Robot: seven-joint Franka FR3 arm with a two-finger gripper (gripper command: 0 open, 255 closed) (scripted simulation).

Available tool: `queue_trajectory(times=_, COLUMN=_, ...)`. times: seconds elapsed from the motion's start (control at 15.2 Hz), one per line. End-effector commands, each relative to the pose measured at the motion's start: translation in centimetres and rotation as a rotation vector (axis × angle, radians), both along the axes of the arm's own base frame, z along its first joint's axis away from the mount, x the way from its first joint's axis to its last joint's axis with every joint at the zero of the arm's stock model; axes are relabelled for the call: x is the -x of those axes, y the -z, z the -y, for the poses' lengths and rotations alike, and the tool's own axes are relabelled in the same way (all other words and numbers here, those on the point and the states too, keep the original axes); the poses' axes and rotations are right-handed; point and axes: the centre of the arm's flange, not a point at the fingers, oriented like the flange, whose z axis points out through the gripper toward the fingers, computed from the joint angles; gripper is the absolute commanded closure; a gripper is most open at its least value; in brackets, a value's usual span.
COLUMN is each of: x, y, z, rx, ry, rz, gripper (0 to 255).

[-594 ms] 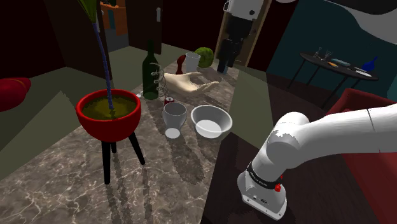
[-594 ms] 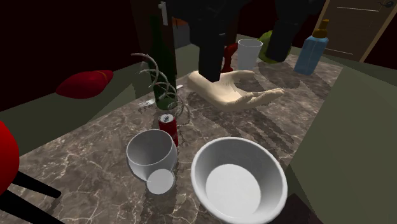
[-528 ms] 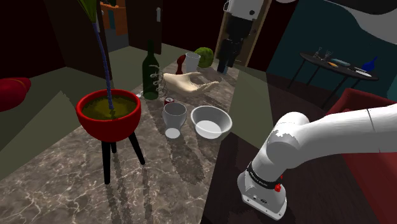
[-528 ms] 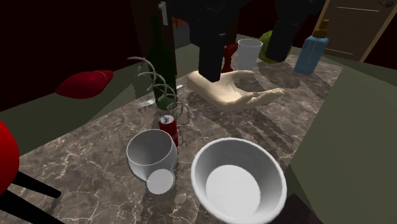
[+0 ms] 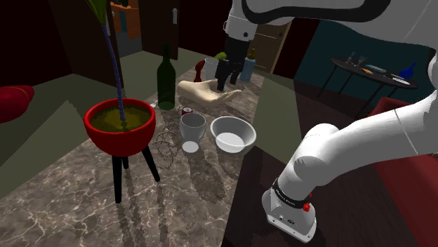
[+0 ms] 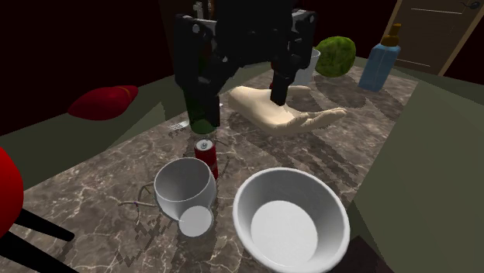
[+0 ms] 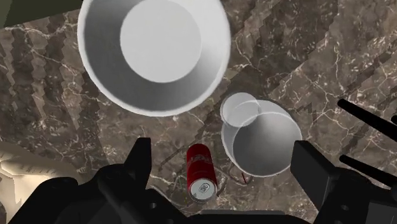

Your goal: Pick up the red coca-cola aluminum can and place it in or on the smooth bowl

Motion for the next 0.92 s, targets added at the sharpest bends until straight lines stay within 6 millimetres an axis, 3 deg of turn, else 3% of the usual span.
queue_trajectory(times=0.0, x=-1.8, y=2.0, z=-0.5, rx=0.003, ry=0.007, rz=0.001, gripper=0)
queue_trajectory(times=0.86, x=-13.8, y=14.2, z=-2.8, rx=0.028, ry=0.053, rz=-0.002, gripper=0)
